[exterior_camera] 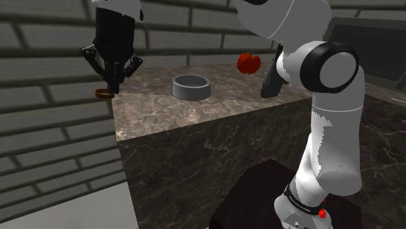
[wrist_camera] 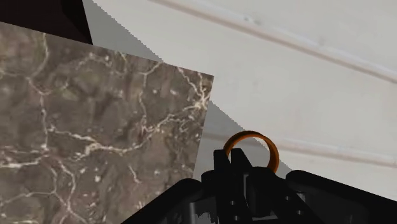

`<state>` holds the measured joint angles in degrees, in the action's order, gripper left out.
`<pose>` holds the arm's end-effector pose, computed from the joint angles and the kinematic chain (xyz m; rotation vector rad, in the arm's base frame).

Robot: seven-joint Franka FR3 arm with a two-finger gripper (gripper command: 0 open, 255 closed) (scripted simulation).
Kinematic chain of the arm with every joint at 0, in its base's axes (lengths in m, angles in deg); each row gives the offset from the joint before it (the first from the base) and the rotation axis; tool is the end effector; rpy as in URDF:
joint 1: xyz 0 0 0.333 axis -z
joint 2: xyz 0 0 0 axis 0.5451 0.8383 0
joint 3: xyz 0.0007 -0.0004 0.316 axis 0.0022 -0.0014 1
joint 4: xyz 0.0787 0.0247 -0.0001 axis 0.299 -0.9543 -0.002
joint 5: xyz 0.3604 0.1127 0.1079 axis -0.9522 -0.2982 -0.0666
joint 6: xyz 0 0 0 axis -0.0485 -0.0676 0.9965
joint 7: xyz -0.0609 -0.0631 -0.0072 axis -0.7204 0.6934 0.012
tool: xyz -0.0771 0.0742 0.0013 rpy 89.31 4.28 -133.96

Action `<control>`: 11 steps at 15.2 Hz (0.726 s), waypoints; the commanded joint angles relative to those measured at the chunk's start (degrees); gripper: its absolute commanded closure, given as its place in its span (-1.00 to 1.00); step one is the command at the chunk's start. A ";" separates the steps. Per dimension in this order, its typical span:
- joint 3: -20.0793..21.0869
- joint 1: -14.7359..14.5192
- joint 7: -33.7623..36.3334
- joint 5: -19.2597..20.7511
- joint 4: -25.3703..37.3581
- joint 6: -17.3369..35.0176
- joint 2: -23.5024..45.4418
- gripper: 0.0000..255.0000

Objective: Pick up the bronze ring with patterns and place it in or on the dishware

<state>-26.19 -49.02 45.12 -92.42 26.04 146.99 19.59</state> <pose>0.5182 0.3714 0.6710 -2.8795 0.1607 0.0832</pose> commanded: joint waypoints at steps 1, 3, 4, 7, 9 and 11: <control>0.06 -0.70 0.63 0.63 3.77 -2.35 1.41 1.00; 0.08 -1.65 1.30 1.43 8.34 -5.02 3.30 1.00; 0.08 -2.24 1.65 1.91 10.99 -6.52 4.44 1.00; -0.24 1.07 -0.93 0.10 6.83 -6.11 1.09 1.00; -0.80 4.30 -3.83 -1.75 2.24 -5.33 -2.28 1.00; -1.52 7.16 -6.75 -3.33 -1.30 -5.03 -5.05 1.00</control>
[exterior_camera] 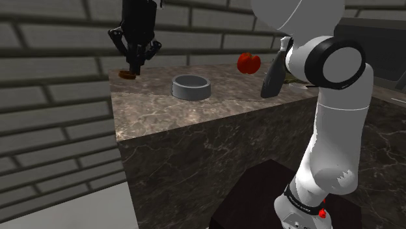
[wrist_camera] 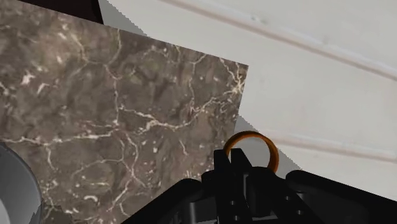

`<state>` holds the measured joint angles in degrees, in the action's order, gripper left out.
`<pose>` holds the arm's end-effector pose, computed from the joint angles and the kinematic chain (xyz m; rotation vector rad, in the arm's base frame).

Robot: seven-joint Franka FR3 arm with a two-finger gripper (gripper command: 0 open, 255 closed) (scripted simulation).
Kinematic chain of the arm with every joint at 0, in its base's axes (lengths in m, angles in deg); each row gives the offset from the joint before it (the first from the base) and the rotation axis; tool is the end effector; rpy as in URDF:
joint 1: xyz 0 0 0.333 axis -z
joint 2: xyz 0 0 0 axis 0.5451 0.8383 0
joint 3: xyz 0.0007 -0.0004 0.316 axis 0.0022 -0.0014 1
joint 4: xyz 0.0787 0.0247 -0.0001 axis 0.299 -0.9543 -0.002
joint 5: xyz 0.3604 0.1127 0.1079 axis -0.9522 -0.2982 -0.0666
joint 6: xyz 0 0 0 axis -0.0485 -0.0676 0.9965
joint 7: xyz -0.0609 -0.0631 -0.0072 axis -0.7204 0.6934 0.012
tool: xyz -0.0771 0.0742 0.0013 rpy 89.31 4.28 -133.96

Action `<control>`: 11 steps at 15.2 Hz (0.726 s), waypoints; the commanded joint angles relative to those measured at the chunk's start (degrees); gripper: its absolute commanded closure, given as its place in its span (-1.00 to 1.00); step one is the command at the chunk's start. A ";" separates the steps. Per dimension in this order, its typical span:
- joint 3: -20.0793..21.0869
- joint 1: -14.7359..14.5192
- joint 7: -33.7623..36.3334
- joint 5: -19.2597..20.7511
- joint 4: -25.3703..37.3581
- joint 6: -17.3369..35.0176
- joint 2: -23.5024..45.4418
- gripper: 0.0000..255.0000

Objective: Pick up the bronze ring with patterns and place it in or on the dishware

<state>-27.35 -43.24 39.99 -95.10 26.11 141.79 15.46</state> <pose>0.5220 0.3057 0.7048 -2.8804 0.1636 0.0830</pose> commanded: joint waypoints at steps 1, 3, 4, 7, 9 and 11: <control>-0.87 2.62 -3.10 -1.38 -2.84 0.18 -2.14 1.00; -1.91 4.99 -6.03 -2.63 -5.30 0.00 -4.24 1.00; -2.47 6.10 -7.48 -3.17 -6.31 -0.18 -5.14 1.00; -4.20 9.19 -11.80 -4.49 -8.62 -0.97 -7.33 1.00; -5.44 11.06 -14.63 -5.13 -9.60 -1.68 -8.36 1.00; -6.69 12.86 -17.41 -5.61 -10.18 -2.50 -9.08 1.00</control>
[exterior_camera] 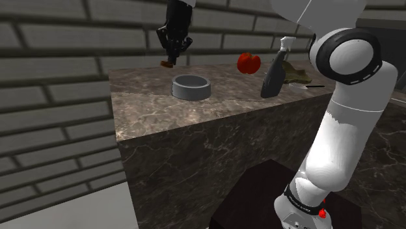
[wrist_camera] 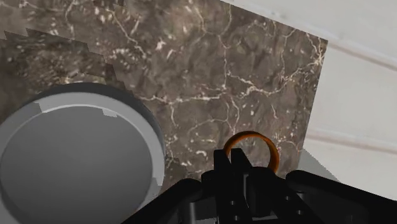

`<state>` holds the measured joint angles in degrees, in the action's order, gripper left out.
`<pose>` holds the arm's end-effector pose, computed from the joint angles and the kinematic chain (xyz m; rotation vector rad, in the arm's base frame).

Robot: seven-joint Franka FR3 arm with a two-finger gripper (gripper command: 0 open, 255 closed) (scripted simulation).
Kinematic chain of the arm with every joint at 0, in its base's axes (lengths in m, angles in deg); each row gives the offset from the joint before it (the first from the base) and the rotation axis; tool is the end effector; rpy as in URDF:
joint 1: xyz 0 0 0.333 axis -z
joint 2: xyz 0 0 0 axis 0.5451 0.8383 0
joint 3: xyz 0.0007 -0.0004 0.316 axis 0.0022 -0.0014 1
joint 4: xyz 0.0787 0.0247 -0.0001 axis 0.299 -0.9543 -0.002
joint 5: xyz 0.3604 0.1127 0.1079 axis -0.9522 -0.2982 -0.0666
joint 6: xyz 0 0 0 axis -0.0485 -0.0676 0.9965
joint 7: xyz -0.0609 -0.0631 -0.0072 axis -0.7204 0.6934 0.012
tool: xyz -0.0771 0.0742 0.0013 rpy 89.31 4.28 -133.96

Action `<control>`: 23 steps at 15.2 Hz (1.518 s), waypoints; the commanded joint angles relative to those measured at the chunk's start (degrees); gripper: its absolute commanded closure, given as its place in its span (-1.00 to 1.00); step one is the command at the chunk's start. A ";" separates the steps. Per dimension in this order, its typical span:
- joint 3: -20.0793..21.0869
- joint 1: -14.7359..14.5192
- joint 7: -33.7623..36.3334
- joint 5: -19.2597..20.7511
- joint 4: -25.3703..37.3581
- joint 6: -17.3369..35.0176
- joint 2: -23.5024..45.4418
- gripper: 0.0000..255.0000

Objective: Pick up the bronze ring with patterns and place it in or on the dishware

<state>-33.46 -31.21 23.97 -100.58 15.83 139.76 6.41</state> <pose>0.5379 0.1610 0.7075 -2.8798 0.1630 0.0835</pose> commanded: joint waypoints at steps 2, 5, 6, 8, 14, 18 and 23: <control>-1.86 2.51 -4.13 -0.48 -0.09 -1.38 -0.44 1.00; -3.75 4.96 -8.13 -0.76 0.36 -2.92 -0.48 1.00; -4.36 5.76 -9.44 -0.81 0.70 -3.47 -0.35 1.00; -5.42 7.17 -11.73 -0.84 1.56 -4.51 0.09 1.00; -5.62 7.41 -13.48 -1.14 -7.42 1.15 -3.05 1.00; -5.69 7.49 -14.48 -1.30 -12.52 4.61 -4.58 1.00; -5.72 7.52 -15.61 -1.49 -18.21 8.74 -6.02 1.00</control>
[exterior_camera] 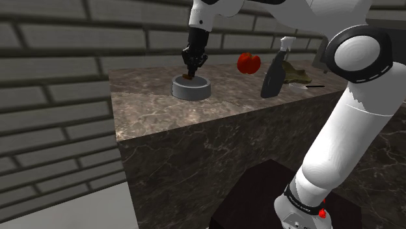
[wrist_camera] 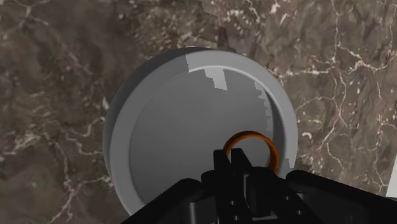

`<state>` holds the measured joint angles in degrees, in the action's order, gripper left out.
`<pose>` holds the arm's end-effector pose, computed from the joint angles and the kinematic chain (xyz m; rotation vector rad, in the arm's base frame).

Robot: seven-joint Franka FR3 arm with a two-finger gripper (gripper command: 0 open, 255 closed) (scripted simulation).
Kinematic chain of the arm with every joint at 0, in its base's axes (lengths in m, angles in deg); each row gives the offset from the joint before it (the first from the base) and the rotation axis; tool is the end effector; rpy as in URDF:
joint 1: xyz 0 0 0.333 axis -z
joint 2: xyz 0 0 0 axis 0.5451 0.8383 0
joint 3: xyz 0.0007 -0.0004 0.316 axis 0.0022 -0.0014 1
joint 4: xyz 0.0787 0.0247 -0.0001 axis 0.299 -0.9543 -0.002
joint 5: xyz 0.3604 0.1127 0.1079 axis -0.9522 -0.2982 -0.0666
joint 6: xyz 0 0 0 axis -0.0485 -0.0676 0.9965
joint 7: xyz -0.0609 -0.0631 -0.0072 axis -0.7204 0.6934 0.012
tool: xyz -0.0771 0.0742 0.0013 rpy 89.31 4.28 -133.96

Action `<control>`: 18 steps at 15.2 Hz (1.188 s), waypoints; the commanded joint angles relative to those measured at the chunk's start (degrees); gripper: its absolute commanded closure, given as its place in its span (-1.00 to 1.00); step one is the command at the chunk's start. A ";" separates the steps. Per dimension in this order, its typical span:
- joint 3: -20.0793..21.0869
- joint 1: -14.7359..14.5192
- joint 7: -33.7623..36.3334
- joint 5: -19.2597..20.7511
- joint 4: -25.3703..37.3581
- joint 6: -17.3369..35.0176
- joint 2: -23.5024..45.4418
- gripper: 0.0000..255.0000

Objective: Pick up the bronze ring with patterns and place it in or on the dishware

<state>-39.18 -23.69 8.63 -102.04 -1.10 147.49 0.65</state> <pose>0.5506 0.0463 0.6378 -2.8798 0.1607 0.0838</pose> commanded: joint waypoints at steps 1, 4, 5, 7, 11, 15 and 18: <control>-0.01 0.01 -0.27 -0.03 -1.30 1.01 -0.28 1.00; 0.00 0.00 -0.27 -0.03 -1.28 1.01 -0.26 1.00; 0.00 0.00 -0.27 -0.03 -1.28 1.01 -0.26 1.00; 0.00 0.00 -0.27 -0.03 -1.28 1.01 -0.26 1.00; -0.01 0.01 -0.27 -0.03 -1.28 1.00 -0.27 -1.00; -0.16 0.17 -0.06 0.08 1.51 -1.08 0.47 -1.00; -0.53 0.57 0.68 0.39 10.31 -7.22 3.19 -1.00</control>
<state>-39.54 -23.32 9.19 -101.68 6.67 142.34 3.28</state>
